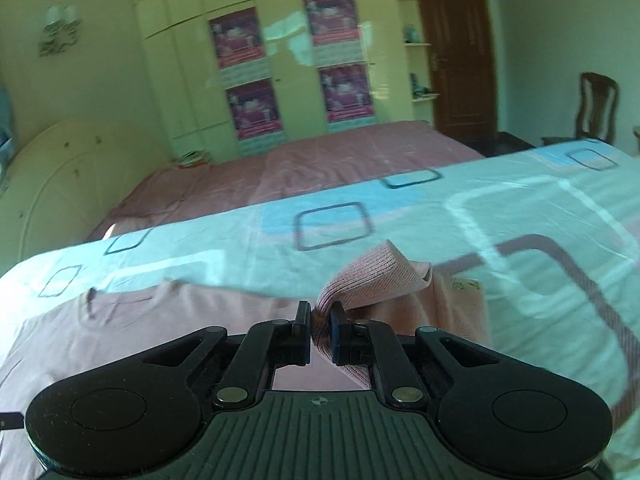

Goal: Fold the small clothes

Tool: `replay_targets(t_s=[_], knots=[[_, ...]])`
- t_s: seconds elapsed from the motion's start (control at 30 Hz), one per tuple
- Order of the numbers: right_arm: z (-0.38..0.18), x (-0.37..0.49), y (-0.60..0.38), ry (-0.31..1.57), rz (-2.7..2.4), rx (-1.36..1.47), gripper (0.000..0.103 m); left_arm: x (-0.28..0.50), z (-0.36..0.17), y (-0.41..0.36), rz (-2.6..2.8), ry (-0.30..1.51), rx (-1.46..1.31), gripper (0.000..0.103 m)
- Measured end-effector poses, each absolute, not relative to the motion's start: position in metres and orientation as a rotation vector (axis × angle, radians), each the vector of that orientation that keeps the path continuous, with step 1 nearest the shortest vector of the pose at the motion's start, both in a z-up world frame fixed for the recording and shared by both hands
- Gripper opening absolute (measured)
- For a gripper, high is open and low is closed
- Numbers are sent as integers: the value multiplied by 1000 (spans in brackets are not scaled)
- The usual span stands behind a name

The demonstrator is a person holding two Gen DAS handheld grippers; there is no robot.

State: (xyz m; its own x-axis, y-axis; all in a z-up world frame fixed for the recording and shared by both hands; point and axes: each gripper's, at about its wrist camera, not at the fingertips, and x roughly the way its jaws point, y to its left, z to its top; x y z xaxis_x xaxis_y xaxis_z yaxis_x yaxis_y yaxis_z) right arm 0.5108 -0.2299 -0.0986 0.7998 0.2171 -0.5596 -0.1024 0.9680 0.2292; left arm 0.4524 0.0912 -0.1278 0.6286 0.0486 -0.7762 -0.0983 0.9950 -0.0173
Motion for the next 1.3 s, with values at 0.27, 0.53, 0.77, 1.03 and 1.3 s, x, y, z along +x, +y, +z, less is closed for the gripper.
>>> replay_targets(t_s=[0.27,0.53,0.77,1.03,1.3], knots=[[-151,514,-50,769,436,2,8,442,-125,153,10,859,-171,90],[-167,480,-48,726,416,-98,51,465,-131,134,-166,844,-243,76],[-158,450,-148,763,233,38,51,522,-171,69,-316,923,-315,57],[-162,436,-221,826,110,142,50,553,-164,30,-305,856,-246,6],[-167,447,-225,829,92,203,50,530,-133,83,-212,778,-213,6]])
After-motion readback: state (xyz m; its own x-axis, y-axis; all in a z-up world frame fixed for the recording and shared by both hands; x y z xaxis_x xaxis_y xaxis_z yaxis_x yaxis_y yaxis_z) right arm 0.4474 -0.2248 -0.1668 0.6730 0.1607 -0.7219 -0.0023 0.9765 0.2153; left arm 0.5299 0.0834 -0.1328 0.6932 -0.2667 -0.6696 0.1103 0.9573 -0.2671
